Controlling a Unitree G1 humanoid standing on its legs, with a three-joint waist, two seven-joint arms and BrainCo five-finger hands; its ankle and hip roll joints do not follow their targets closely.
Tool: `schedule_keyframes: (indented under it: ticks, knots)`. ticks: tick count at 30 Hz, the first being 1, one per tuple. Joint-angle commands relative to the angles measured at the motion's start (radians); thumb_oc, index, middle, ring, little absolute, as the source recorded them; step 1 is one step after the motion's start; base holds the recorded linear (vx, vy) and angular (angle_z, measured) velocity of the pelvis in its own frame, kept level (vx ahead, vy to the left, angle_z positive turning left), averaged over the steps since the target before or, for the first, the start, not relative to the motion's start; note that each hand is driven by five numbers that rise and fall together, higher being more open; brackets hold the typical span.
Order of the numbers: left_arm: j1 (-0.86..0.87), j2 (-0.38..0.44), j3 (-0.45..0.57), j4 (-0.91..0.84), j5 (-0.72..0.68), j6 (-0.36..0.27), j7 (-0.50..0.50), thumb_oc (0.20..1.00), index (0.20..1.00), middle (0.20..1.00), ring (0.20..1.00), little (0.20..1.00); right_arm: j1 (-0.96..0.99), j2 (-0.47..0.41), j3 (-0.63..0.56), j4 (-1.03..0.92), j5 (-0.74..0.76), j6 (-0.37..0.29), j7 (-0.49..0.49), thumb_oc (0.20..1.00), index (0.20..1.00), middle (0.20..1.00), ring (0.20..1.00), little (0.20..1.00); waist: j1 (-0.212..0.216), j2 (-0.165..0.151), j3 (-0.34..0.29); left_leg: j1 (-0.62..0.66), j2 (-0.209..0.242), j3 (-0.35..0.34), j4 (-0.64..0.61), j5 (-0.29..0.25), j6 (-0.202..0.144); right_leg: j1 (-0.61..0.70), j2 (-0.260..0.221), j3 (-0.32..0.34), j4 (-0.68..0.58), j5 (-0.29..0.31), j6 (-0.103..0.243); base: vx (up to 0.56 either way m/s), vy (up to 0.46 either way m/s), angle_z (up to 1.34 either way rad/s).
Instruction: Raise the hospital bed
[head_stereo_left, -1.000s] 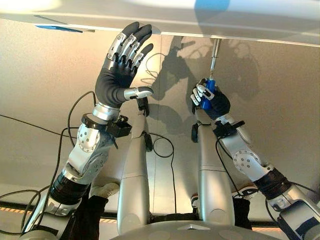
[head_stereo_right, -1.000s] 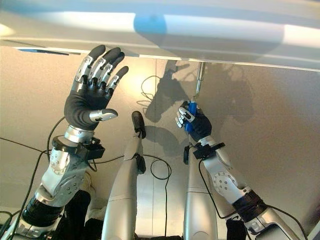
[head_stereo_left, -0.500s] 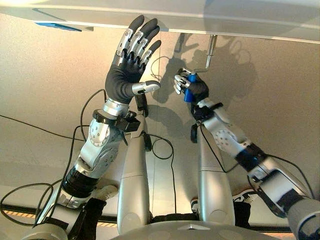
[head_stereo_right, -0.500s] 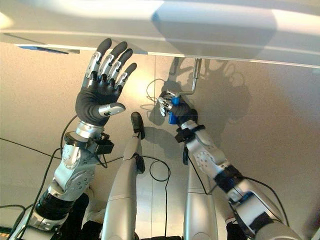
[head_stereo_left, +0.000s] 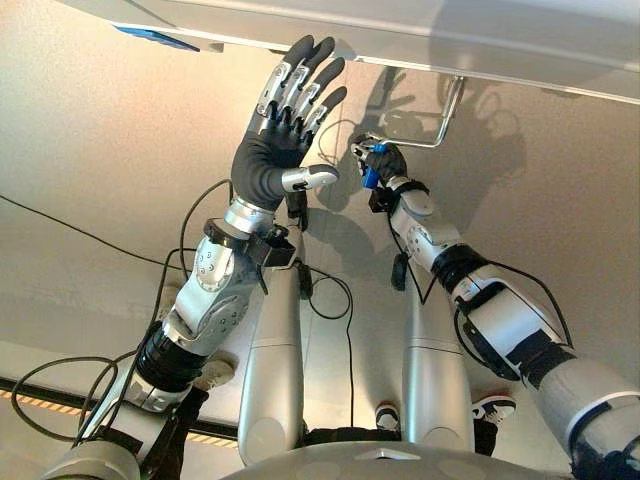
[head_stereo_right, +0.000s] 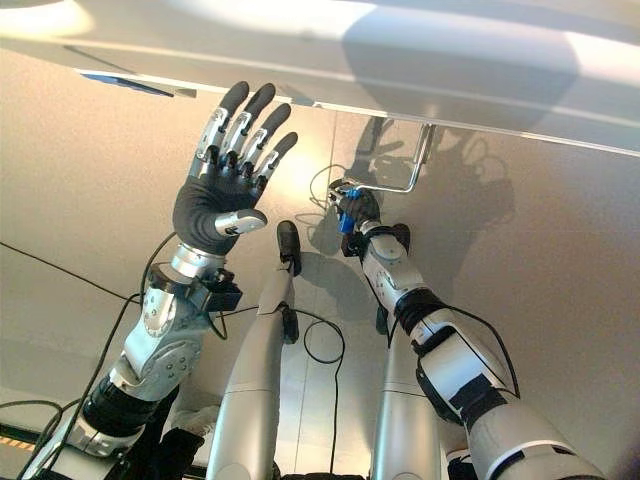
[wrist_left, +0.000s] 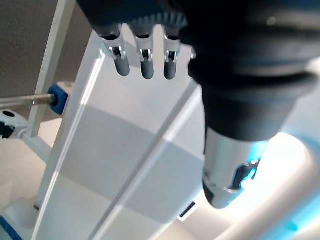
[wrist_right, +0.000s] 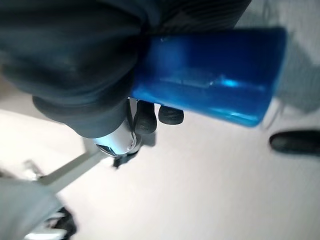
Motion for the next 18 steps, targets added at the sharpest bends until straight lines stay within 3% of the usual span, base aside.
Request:
schedule_keyframes:
  ticks: [1, 6, 18]
  knots:
    - [-0.014, 0.016, -0.002, -0.11, -0.001, -0.042, -0.021, 1.0, 1.0, 1.0, 1.0, 1.0, -0.023, -0.045, -0.065, 0.075, -0.03, 0.001, -0.044, 0.2, 0.2, 0.2, 0.2, 0.2, -0.009, 0.05, -0.018, 0.024, -0.055, 0.039, 0.131, -0.162, 0.052, 0.078, 0.013, -0.046, -0.161, 0.091, 0.046, 0.0, 0.0, 0.0]
    - [-0.021, 0.032, -0.004, -0.107, 0.003, -0.046, -0.012, 1.0, 1.0, 1.0, 1.0, 1.0, -0.026, -0.089, -0.135, 0.192, -0.047, 0.011, -0.088, 0.2, 0.2, 0.2, 0.2, 0.2, -0.012, 0.056, -0.018, 0.027, -0.056, 0.039, 0.127, -0.164, 0.053, 0.082, 0.015, -0.045, -0.163, 0.088, 0.048, 0.0, 0.0, 0.0]
    - [-0.028, 0.076, 0.013, -0.102, 0.003, -0.056, -0.051, 1.0, 1.0, 1.0, 1.0, 1.0, 0.218, -0.331, -0.368, 0.327, -0.011, 0.018, -0.111, 0.2, 0.2, 0.2, 0.2, 0.2, -0.037, 0.058, -0.018, 0.045, -0.06, 0.039, 0.124, -0.173, 0.053, 0.095, 0.012, -0.045, -0.16, 0.079, 0.052, 0.0, -0.002, 0.08]
